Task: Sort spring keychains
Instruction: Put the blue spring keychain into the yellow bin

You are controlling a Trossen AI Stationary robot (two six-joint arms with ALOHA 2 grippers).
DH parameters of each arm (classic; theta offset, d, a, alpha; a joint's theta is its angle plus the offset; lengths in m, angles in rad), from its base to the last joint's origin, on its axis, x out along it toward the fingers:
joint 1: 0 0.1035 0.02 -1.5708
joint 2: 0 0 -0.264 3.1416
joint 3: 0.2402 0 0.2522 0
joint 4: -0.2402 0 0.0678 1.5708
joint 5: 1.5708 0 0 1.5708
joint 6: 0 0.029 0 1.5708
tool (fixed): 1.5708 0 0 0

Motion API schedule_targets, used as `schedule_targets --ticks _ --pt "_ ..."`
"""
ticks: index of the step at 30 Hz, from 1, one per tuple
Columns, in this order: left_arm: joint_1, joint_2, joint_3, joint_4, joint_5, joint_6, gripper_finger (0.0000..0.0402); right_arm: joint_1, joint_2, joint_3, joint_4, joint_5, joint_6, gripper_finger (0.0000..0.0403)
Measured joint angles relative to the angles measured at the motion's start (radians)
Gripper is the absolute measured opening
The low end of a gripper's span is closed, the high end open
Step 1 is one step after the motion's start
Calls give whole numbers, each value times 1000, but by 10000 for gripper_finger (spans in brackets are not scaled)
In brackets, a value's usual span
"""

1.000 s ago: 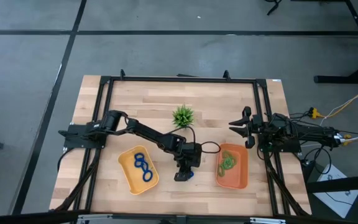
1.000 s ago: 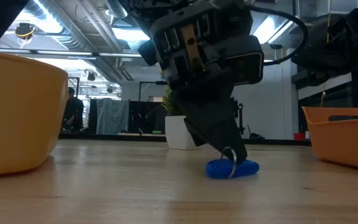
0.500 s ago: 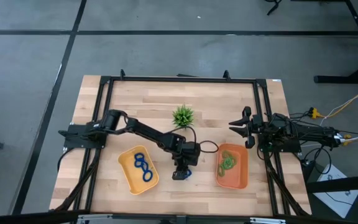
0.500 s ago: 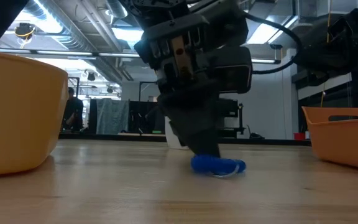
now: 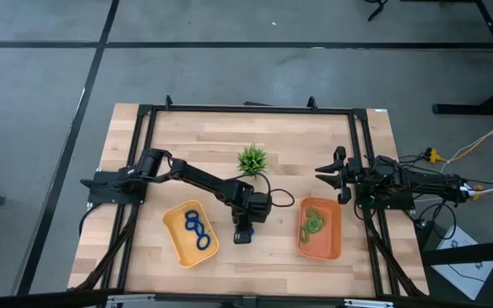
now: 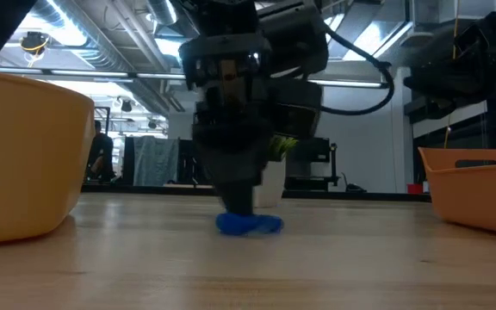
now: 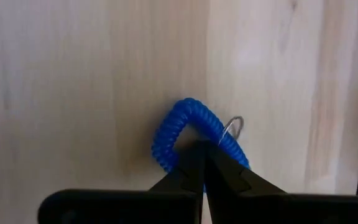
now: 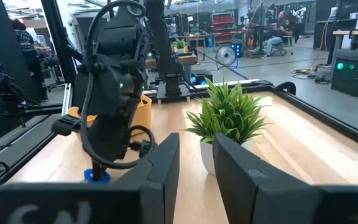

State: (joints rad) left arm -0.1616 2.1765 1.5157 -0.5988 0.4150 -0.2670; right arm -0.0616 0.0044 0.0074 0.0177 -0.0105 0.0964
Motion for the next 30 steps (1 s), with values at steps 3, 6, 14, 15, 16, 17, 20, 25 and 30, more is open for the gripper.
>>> schedule_targets --ticks 3,6,14,15,16,17,20,25,30 --pt "0 -10 0 -61 -32 -11 3 0 0 0 0 0 0 97" --pt "-1 -26 0 -145 -93 -21 2 0 0 0 0 0 0 97" --pt "0 -64 -6 -307 -204 -62 2 0 0 0 0 0 0 97" --pt "-1 -68 -7 -316 -219 -64 2 0 0 0 0 0 0 97" --pt "-2 -71 -7 -317 -233 -68 2 0 0 0 0 0 0 97" --pt "-3 -73 -6 -320 -236 -71 3 0 0 0 0 0 0 97" --pt "-6 -73 -6 -330 -245 -85 7 0 0 0 0 0 0 97" --pt "-7 -78 -6 -326 -227 -126 22 0 0 0 0 0 0 97" --pt "-7 -105 -4 -345 -209 -149 41 0 1 0 0 0 0 97"
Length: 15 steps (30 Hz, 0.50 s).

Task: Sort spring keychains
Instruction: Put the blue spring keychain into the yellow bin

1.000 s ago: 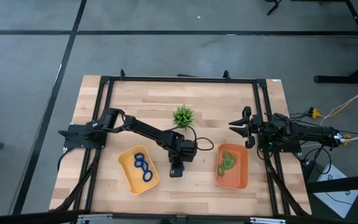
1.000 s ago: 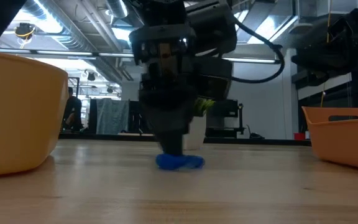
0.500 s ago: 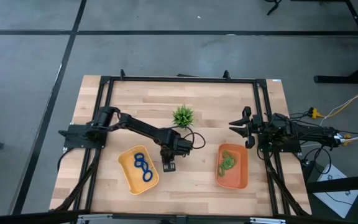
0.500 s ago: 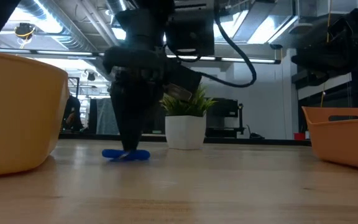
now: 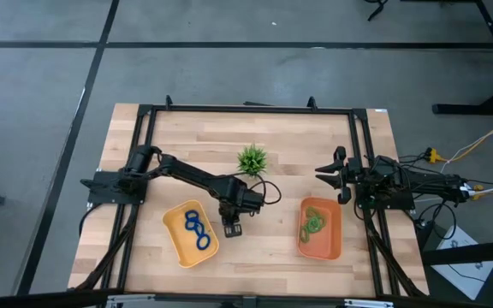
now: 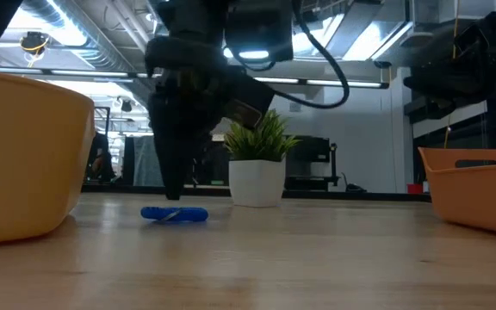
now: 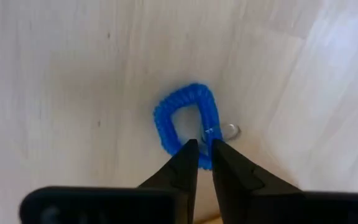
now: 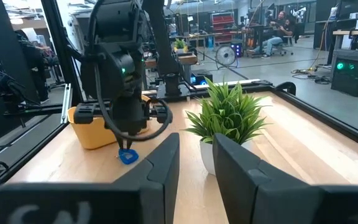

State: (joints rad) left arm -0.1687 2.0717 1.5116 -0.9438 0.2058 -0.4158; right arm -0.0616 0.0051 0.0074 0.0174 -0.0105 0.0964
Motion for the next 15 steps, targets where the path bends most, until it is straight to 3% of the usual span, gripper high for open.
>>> schedule_targets --ticks 7,15 --pt "0 -35 0 -51 -26 -39 68 0 0 0 0 0 0 97" --pt "-26 -29 0 -82 -169 -35 109 0 0 0 0 0 0 97"
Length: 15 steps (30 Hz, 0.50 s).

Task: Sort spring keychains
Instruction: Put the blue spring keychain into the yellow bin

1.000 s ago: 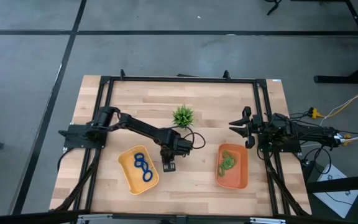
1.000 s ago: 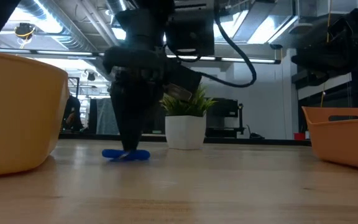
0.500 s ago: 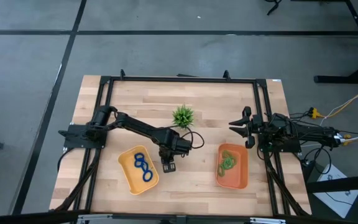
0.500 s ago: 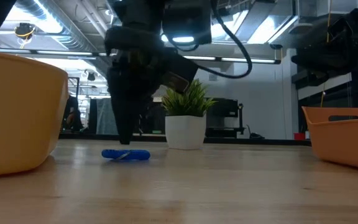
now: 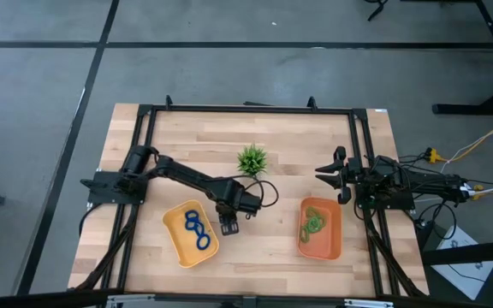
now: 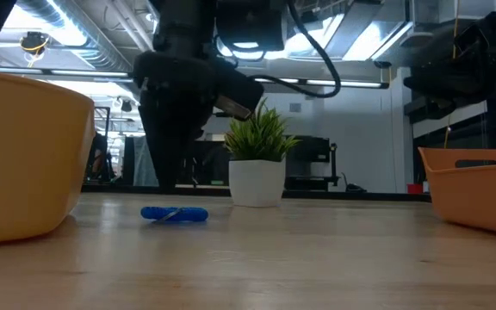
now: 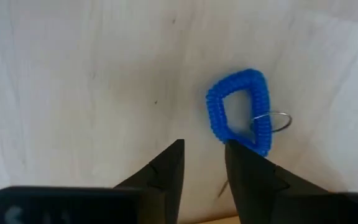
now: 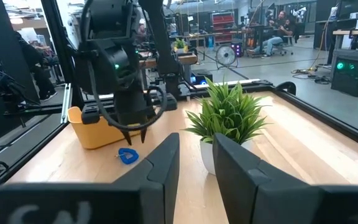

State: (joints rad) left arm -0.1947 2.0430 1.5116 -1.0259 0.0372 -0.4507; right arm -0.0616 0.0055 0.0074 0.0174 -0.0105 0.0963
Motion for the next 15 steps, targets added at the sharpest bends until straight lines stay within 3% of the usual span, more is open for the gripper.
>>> schedule_targets --ticks 15 --pt "-21 4 0 70 -73 -37 177 0 0 0 0 0 0 97"
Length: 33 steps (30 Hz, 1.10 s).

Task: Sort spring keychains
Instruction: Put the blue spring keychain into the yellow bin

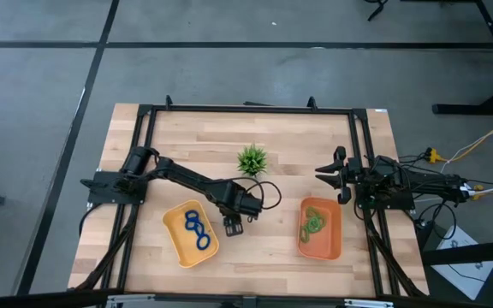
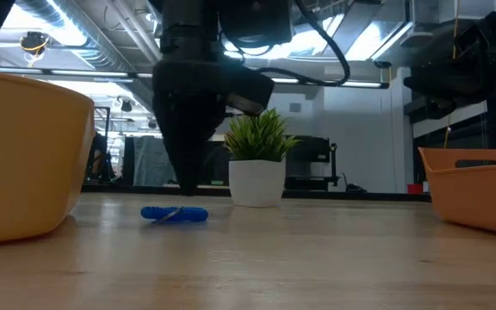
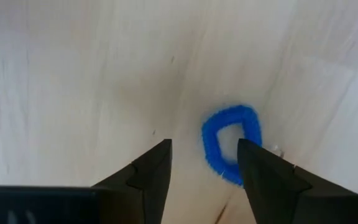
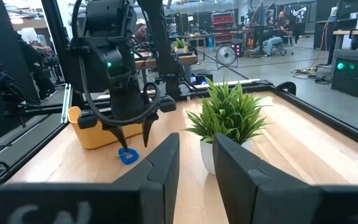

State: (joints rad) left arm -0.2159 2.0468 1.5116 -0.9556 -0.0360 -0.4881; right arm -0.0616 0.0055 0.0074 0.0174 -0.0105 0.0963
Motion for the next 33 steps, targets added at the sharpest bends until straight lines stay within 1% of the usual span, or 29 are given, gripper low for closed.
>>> schedule_targets --ticks 5,14,21,26,33 --pt "2 0 0 48 0 3 175 0 0 0 0 0 0 97" --pt "0 64 3 39 11 33 164 0 0 0 0 0 0 97" --pt "-1 73 5 28 2 54 148 0 0 0 0 0 0 97" --pt "-1 75 3 26 5 56 116 0 0 0 0 0 0 97" --pt "-1 74 2 21 7 56 36 0 0 0 0 0 0 97"
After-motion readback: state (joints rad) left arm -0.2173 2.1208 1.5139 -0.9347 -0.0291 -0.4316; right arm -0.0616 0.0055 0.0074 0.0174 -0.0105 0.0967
